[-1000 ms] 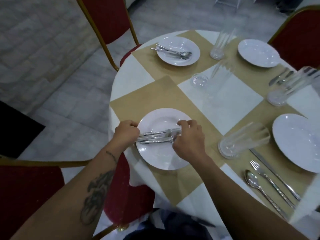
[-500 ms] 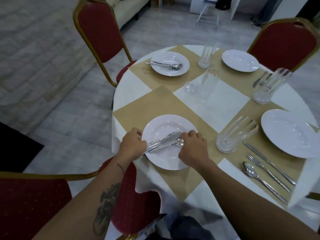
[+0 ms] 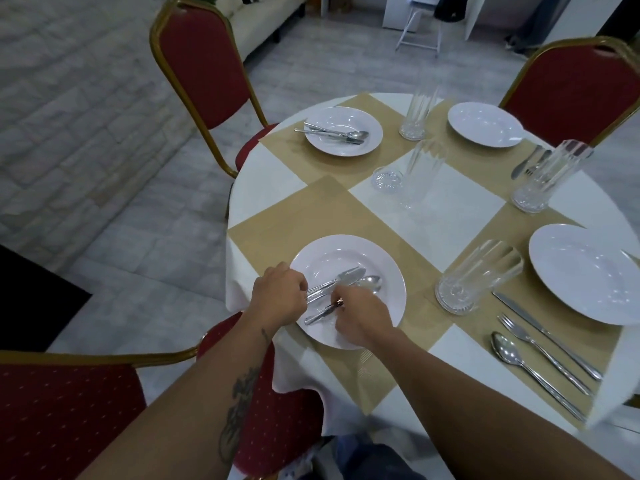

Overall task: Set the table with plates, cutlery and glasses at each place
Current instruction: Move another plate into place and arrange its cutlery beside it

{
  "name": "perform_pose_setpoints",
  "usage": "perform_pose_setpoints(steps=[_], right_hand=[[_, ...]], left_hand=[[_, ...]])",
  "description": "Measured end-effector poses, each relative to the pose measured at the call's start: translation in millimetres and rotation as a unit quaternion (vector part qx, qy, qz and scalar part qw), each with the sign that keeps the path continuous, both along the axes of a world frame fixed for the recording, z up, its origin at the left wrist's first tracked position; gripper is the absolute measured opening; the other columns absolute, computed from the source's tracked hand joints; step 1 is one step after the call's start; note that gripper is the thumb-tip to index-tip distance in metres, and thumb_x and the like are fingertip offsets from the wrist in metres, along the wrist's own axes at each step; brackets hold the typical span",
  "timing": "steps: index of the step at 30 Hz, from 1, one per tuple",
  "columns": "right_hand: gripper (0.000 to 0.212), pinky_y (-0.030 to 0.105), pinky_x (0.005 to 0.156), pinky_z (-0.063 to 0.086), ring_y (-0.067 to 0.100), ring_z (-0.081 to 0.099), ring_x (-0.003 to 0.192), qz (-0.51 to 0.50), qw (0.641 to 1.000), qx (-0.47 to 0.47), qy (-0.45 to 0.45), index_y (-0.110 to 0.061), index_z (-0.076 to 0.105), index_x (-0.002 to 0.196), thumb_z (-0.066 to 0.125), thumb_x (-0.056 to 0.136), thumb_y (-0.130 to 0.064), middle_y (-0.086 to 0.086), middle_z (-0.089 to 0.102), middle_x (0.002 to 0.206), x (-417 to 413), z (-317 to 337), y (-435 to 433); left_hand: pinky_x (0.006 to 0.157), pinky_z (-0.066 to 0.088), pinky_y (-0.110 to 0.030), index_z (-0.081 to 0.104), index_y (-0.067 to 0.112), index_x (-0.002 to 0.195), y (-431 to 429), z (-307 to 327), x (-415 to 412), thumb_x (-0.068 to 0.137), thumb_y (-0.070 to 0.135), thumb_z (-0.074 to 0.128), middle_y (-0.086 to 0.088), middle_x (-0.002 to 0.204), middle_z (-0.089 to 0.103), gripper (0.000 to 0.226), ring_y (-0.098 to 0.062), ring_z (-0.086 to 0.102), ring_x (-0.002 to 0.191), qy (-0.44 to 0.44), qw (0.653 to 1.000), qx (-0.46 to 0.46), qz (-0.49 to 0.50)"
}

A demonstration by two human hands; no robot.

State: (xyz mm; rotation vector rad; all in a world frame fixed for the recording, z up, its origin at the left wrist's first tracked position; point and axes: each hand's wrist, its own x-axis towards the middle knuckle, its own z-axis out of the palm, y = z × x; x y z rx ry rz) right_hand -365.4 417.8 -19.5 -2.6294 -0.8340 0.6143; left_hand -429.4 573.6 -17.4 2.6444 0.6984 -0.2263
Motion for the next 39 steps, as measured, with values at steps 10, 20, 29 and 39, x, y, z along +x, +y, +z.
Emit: perform_pose_setpoints(steps=[10,20,29,39], right_hand=[[0.021,0.030,0.071,0.040,0.021,0.059,0.101,0.059,0.995,0.023,-0.073,-0.020,0.071,0.100,0.056,0.089,-0.011,-0.004,0.056,0.104,43.8,31.6,5.4],[0.022,0.032,0.069,0.037,0.027,0.055,0.098,0.204,0.971,0.002,-0.122,-0.022,0.066,0.101,0.054,0.088,-0.009,0.002,0.054,0.104,104.8,44.4,115.8],[0.031,0.043,0.082,0.044,0.028,0.056,0.111,0.348,0.919,-0.102,-0.153,-0.018,0.065,0.114,0.047,0.090,-0.012,0.005,0.062,0.115,108.0,-0.7,227.6],[0.016,0.033,0.066,0.039,0.026,0.052,0.103,0.344,0.915,0.011,-0.211,-0.019,0.060,0.108,0.049,0.097,-0.019,0.005,0.054,0.108,116.5,-26.8,220.3]], left_hand=[[0.073,0.057,-0.035,0.071,0.021,0.078,8.7,13.9,17.3,0.085,0.014,0.053,0.007,0.086,0.068,0.021,-0.021,0.065,0.082,-0.047,0.973,-0.157,0.160],[0.073,0.039,-0.025,0.073,0.013,0.085,71.4,7.6,-2.2,0.089,0.019,0.065,-0.003,0.084,0.069,0.010,-0.024,0.064,0.090,-0.191,0.858,-0.209,0.429],[0.079,0.055,-0.049,0.068,0.017,0.073,121.4,-25.7,-23.3,0.085,0.021,0.063,-0.019,0.089,0.072,0.014,-0.041,0.066,0.093,-0.259,0.789,-0.199,0.520],[0.071,0.044,-0.029,0.073,0.019,0.083,121.3,-34.4,-28.2,0.088,0.021,0.065,0.003,0.069,0.064,0.010,-0.016,0.054,0.068,-0.277,0.749,-0.251,0.547]])
